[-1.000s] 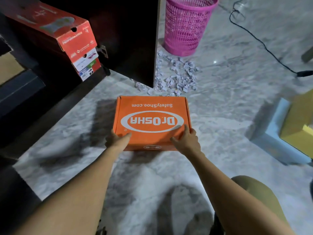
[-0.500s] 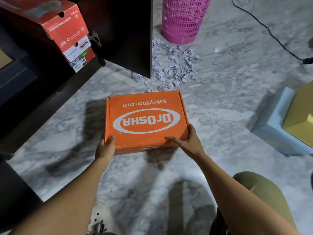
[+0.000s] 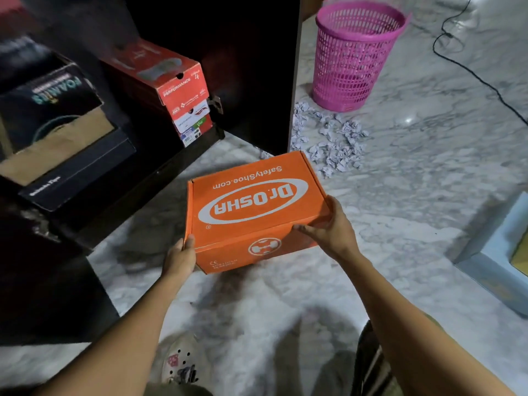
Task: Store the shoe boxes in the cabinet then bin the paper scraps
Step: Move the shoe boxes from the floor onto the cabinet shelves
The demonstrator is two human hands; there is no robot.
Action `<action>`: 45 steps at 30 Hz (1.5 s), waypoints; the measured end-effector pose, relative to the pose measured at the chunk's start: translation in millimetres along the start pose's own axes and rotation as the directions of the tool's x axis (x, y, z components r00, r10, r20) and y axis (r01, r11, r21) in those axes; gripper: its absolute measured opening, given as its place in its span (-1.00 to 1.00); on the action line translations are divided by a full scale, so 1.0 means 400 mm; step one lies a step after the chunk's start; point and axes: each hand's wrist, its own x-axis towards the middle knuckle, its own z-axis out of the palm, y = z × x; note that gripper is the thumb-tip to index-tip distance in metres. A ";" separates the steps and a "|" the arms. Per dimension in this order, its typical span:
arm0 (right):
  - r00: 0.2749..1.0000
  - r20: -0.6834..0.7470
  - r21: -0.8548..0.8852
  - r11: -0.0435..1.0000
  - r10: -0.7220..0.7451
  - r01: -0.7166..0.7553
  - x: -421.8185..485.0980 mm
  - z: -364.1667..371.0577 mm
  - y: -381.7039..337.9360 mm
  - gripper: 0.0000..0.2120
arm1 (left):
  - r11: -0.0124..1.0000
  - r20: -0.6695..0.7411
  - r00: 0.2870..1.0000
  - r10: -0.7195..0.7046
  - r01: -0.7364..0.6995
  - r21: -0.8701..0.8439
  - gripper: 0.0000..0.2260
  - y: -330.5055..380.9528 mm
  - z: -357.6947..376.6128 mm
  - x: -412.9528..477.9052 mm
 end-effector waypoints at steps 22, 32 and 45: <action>0.782 -0.061 0.324 0.729 -0.620 0.603 0.102 -0.107 -0.899 0.00 | 0.915 -0.719 0.644 0.262 -0.403 -0.028 -0.68 0.546 -0.799 -0.327; 0.625 -0.090 0.372 0.556 -0.776 0.743 0.228 -0.068 -1.364 0.01 | 0.894 -0.913 0.408 0.030 -0.419 -0.158 -0.72 0.762 -1.090 -0.331; 0.609 -0.069 0.371 0.547 -0.790 0.751 0.426 0.217 -1.684 -0.13 | 0.918 -0.991 0.130 0.028 -0.397 -0.026 -0.74 0.854 -1.298 -0.121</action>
